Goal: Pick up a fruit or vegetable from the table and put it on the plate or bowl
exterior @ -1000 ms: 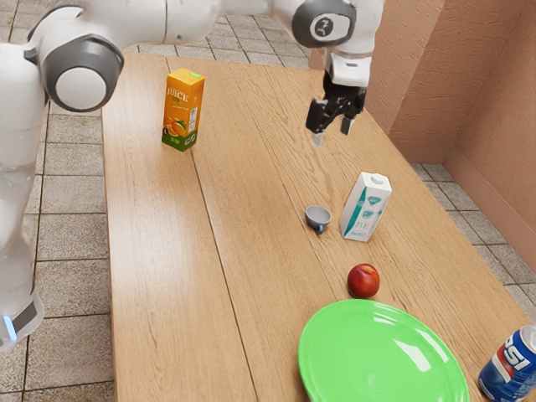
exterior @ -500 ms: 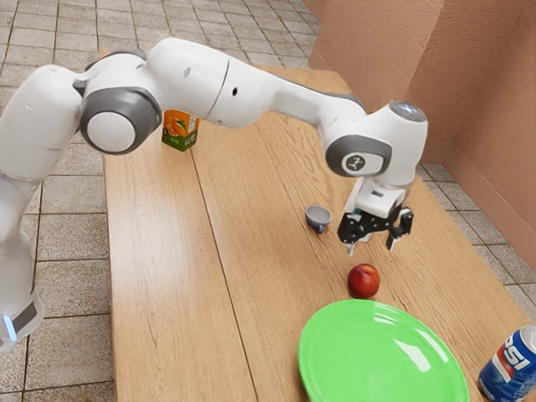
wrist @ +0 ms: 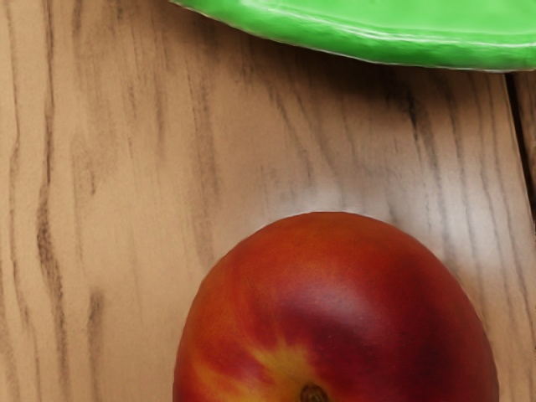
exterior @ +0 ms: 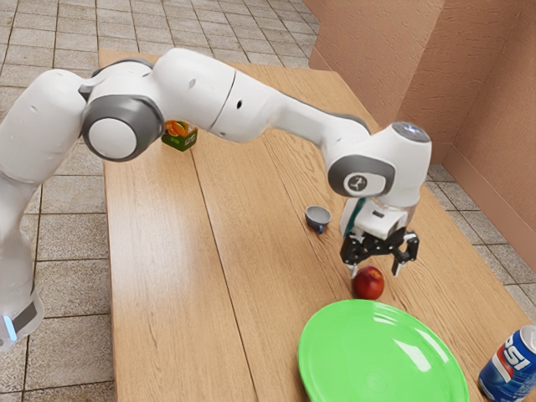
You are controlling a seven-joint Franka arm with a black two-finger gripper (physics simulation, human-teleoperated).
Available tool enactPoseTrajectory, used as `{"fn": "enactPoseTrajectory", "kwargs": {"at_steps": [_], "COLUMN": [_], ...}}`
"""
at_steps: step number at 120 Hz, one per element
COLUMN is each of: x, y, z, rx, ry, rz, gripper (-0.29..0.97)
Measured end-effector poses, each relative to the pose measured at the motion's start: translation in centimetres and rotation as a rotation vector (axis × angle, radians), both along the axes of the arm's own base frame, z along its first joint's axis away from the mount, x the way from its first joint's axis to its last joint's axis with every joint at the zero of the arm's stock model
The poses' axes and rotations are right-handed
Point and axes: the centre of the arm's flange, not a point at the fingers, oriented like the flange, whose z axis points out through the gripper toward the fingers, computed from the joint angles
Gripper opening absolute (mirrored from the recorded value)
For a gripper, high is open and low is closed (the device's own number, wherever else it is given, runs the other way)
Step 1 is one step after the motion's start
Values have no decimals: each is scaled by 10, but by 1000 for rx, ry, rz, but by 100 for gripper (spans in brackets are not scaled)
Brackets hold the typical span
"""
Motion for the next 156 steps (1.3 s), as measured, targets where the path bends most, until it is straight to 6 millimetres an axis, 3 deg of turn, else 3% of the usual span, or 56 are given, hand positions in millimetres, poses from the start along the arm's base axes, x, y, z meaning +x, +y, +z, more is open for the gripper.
{"fn": "enactPoseTrajectory", "kwargs": {"at_steps": [30, 68, 76, 87, 103, 108, 112, 117, 122, 127, 134, 139, 146, 156], "x": [-2, 4, 6, 7, 7, 5, 0, -11, -27, -46, -71, -83, -91, -93], "y": [-7, -1, 0, -3, -7, -8, -10, -23, -51, -88, -135, -157, -172, -178], "z": [-1, -30, -34, -35, -23, -6, 18, 49, 74, 86, 89, 88, 85, 81], "rx": [-5, 4, 5, 5, 0, -6, -14, -24, -33, -41, -51, -55, -57, -57], "ry": [-2, 33, 32, 20, -16, -41, -71, -108, -134, -143, -139, -132, -121, -111], "rz": [-28, -32, -31, -36, -43, -45, -50, -72, -117, -175, -248, -282, -304, -310], "gripper": [68, 67, 61, 43, 35, 34, 33, 32, 31, 31, 30, 30, 30, 30]}}
